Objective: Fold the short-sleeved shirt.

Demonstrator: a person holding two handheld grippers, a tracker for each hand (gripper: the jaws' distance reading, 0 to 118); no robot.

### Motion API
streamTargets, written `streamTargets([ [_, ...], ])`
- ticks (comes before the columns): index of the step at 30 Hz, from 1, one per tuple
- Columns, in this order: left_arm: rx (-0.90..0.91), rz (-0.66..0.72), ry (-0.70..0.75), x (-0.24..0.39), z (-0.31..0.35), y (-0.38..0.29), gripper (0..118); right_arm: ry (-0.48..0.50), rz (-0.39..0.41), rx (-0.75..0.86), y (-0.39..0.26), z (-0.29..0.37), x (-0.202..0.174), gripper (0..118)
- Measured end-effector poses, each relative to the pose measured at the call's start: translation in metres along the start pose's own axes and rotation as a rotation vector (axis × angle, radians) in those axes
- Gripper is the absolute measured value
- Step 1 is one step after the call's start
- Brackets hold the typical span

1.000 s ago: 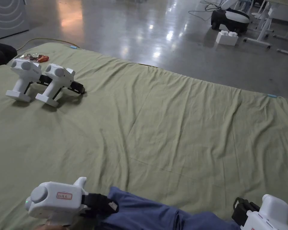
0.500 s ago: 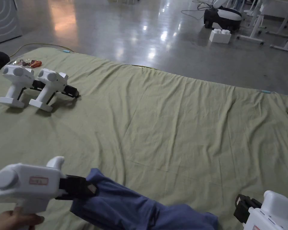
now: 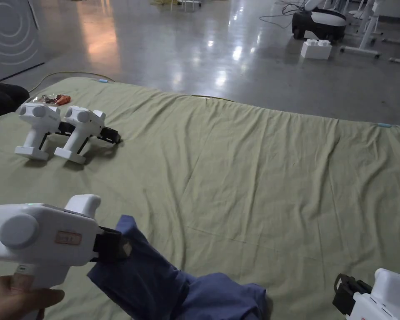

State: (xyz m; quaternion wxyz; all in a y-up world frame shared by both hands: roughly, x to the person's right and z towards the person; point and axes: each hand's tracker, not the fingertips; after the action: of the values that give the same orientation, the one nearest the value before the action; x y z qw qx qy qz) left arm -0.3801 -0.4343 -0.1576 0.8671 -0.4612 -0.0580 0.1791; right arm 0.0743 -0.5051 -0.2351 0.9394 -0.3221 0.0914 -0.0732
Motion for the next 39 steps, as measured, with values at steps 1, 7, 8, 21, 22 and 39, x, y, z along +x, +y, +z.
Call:
streamTargets([
  [1,-0.005,-0.010,-0.003,0.009,-0.001,0.000,18,-0.001,-0.001,0.000,0.000,0.000,0.000,5],
  [7,-0.047,-0.051,-0.046,0.071,-0.016,-0.007,18,-0.007,-0.010,-0.001,-0.001,0.006,0.003,5],
  [8,-0.052,-0.063,-0.060,0.083,-0.017,-0.007,18,-0.010,-0.011,-0.001,-0.002,0.007,0.004,5],
  [21,-0.236,-0.078,-0.077,0.191,-0.156,-0.049,18,-0.046,-0.047,-0.009,-0.009,0.012,0.022,5],
  [22,-0.246,-0.082,-0.055,0.196,-0.166,-0.054,19,-0.049,-0.048,-0.011,-0.009,0.013,0.023,5],
  [39,-0.145,-0.063,-0.175,0.189,-0.133,-0.041,66,-0.061,-0.085,-0.017,-0.012,0.017,0.034,5],
])
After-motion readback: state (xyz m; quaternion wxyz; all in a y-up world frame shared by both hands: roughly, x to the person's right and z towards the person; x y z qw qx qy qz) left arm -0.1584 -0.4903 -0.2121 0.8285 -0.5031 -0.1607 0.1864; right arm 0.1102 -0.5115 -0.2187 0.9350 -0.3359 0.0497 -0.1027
